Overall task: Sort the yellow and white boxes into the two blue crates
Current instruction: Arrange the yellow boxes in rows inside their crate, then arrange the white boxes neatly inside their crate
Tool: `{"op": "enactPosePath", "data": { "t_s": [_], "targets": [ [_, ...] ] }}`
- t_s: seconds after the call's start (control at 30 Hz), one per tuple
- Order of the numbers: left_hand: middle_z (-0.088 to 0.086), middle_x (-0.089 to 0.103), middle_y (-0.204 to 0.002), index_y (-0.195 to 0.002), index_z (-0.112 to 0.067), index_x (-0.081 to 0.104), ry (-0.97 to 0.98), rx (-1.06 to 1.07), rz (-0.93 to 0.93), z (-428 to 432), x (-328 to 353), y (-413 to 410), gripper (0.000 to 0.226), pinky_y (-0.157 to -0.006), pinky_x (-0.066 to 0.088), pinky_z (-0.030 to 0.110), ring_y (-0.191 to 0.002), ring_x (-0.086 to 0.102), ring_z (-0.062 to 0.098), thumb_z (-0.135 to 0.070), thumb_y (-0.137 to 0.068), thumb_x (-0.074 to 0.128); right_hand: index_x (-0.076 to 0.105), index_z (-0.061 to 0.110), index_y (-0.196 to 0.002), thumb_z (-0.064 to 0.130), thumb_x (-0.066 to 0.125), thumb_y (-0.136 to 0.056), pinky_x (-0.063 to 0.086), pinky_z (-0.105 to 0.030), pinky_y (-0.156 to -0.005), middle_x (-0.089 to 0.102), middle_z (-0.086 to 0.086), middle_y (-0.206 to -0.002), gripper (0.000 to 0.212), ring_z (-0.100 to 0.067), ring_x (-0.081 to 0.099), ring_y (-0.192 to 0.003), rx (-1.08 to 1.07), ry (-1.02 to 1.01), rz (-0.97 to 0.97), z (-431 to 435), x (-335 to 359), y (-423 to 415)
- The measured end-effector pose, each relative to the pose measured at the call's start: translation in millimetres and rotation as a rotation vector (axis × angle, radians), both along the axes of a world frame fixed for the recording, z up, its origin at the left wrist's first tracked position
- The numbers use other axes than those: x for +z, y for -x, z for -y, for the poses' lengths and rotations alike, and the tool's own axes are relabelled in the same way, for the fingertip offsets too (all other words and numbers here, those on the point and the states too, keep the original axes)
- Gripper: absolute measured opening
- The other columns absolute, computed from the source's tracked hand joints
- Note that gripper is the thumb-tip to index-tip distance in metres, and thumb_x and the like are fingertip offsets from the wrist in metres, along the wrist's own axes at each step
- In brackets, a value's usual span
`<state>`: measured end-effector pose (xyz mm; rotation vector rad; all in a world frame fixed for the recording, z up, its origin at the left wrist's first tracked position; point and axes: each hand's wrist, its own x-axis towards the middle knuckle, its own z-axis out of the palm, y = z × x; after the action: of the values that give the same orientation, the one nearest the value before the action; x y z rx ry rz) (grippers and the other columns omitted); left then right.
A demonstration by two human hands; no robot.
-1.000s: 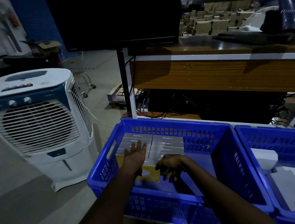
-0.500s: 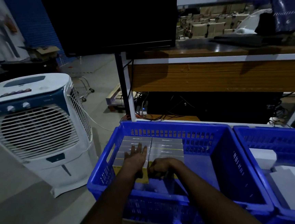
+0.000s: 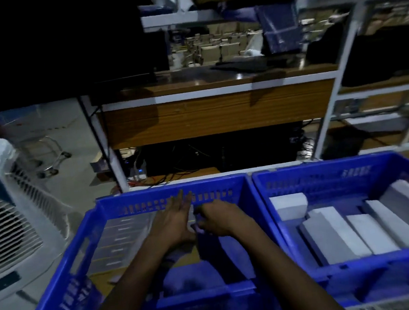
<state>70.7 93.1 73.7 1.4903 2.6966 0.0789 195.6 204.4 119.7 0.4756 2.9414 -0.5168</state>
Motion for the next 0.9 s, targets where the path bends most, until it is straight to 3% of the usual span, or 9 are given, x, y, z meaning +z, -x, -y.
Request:
{"op": "enactPosePath", "data": {
  "t_s": [0.2,0.43,0.77,0.9],
  "targets": [
    [0.002,-0.01,-0.164,-0.155,-0.027,-0.005,-0.113,-0.013,0.053,-81,20,-56,0.119,-0.114,0.031,0.051,-0.15,0.01,0.024,-0.044,-0.072,0.077,0.047,0.026,-0.14,0.032,0.051,-0.094,0.045,-0.042,-0.092,0.055,-0.006,-0.136,0.046,-0.028,0.049,-0.125,-0.028,-0.107,-0.15,-70,29,-81],
    [-0.001,0.005,-0.164,-0.156,-0.024,0.006,-0.319,-0.074,0.168,-175,21,-157,0.1,-0.116,0.03,0.044,-0.151,0.009,0.017,-0.04,-0.079,0.068,0.055,0.026,-0.132,0.032,0.054,-0.094,0.049,-0.038,-0.089,0.061,0.002,-0.131,0.039,-0.023,0.057,-0.115,-0.039,-0.034,-0.257,-161,20,-168],
    [0.004,0.011,-0.164,-0.156,-0.025,0.008,-0.222,-0.065,0.245,-260,12,-223,0.095,-0.113,0.033,0.045,-0.148,0.021,0.026,-0.041,-0.083,0.067,0.064,0.018,-0.122,0.018,0.057,-0.091,0.052,-0.035,-0.087,0.068,-0.003,-0.118,0.032,-0.02,0.065,-0.098,-0.248,0.182,-0.253,-269,-8,-234],
    [0.007,0.033,-0.153,-0.15,-0.025,0.029,-0.231,0.005,0.298,-278,6,-238,0.076,-0.105,0.038,0.039,-0.137,0.038,0.028,-0.042,-0.084,0.063,0.066,0.017,-0.12,0.016,0.058,-0.091,0.05,-0.032,-0.091,0.068,-0.002,-0.116,0.03,-0.018,0.063,-0.104,-0.349,0.235,-0.254,-288,-21,-247]
  ]
}}
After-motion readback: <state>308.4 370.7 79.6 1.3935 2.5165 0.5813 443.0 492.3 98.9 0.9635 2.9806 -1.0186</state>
